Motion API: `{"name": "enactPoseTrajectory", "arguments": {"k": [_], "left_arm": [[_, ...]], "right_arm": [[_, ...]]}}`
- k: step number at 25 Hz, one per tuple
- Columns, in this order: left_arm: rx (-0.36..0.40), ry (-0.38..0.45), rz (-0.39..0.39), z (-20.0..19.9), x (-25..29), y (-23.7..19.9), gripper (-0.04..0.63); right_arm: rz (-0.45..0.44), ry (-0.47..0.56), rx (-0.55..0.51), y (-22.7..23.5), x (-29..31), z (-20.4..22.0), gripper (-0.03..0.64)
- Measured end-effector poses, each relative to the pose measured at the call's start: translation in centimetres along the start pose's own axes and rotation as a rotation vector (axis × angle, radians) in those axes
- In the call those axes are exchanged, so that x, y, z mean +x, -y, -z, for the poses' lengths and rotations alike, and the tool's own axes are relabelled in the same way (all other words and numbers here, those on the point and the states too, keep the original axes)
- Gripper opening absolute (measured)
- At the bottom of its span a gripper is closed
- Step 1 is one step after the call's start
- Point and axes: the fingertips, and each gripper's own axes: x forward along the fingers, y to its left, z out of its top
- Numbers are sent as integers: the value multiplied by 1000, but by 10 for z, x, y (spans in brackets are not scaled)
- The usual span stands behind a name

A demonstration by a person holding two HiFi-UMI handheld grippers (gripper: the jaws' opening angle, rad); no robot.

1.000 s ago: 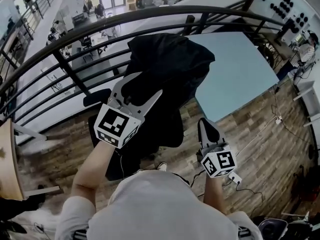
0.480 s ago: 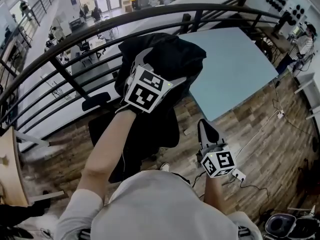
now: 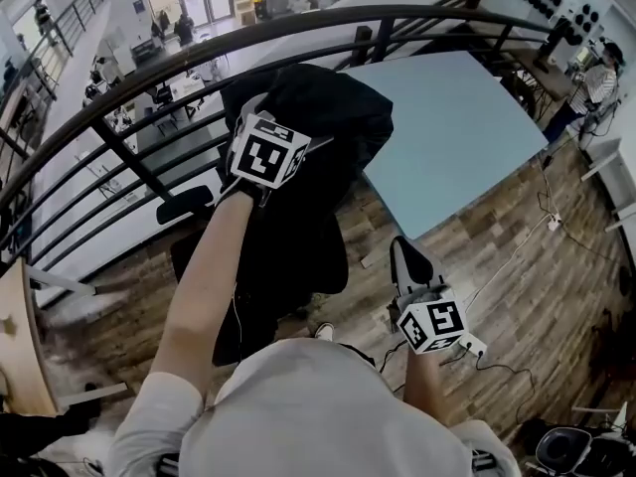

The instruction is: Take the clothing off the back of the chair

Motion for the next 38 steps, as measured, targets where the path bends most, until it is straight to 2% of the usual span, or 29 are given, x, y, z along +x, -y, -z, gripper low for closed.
{"name": "enactPoseTrajectory", "arguments": {"k": [2, 4, 8, 14, 21, 23, 26, 31, 38], "left_arm": [[-43, 3, 26, 7, 4, -5, 581], [-50, 12, 61, 10, 10, 0, 580], [-34, 4, 104, 14, 17, -5, 578], [21, -34, 104, 27, 13, -30, 567], [46, -45, 139, 26, 30, -16, 350], [44, -58, 124, 28, 30, -15, 268], [75, -64, 71, 29, 26, -17, 204], [174, 2, -35, 26, 16, -21, 172], [122, 45, -47, 21, 5, -20, 120]], "right_arm": [[2, -3, -3, 3, -2, 1, 20], [1, -10, -6, 4, -3, 3, 20], [-4, -12, -20, 1, -6, 1, 20], [23, -9, -51, 9, -25, -4, 20], [74, -31, -25, 31, -40, 8, 20], [72, -29, -19, 31, -40, 9, 20], [54, -20, -20, 26, -37, 8, 20], [19, -9, -23, 16, -32, 4, 20], [9, -28, -5, 13, -33, 14, 20]]}}
